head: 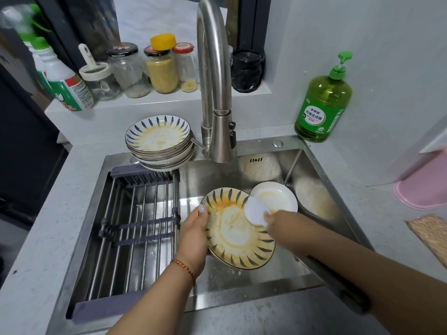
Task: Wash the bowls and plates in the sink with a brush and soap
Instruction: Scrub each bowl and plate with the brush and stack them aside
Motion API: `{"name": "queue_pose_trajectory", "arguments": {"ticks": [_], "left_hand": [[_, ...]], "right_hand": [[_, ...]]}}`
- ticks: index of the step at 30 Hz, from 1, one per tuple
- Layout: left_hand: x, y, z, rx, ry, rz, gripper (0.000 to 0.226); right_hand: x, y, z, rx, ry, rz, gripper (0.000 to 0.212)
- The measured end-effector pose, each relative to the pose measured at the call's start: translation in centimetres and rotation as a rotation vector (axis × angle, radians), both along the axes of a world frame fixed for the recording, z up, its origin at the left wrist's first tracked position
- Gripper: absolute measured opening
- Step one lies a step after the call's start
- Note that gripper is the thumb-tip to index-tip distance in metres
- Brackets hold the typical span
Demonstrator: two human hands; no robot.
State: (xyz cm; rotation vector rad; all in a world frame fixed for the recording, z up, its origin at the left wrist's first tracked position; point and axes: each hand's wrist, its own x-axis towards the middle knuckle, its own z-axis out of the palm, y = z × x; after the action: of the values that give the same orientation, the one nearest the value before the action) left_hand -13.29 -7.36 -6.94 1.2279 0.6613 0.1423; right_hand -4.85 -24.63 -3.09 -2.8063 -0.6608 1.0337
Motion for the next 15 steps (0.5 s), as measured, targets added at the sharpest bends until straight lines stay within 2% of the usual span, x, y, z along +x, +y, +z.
{"name": "queue_pose_trajectory", "arguments": {"ticks": [2, 4, 9, 13, 15], "left_hand": [[0.1, -0.9, -0.1, -0.003, 0.025, -0.040, 0.037], [0.2, -1.4, -0.2, -0.026, 0.049, -0.052, 0.035], [0.3, -1.1, -0.2, -0.093, 0.051, -0.070, 0.035], [0.1, -0.8, -0.3, -0.090, 0.035, -0.074, 0.037], [0.0, -0.8, -0.4, -0.074, 0.033, -0.077, 0.038]], "right_hand": [[0.8, 1.5, -0.5, 0.137, -0.043, -0.124, 0.054], [0.8, 2.9, -0.3, 0.260, -0.075, -0.182, 0.045], [-2.1, 5.0, 0.4, 0.393, 0.018, -0.062, 0.046], [-0.3, 4.0, 0.3, 0.292, -0.186, -0.107, 0.048], [0.0, 3.6, 0.3, 0.322, -0.202, -0.146, 0.044]]}}
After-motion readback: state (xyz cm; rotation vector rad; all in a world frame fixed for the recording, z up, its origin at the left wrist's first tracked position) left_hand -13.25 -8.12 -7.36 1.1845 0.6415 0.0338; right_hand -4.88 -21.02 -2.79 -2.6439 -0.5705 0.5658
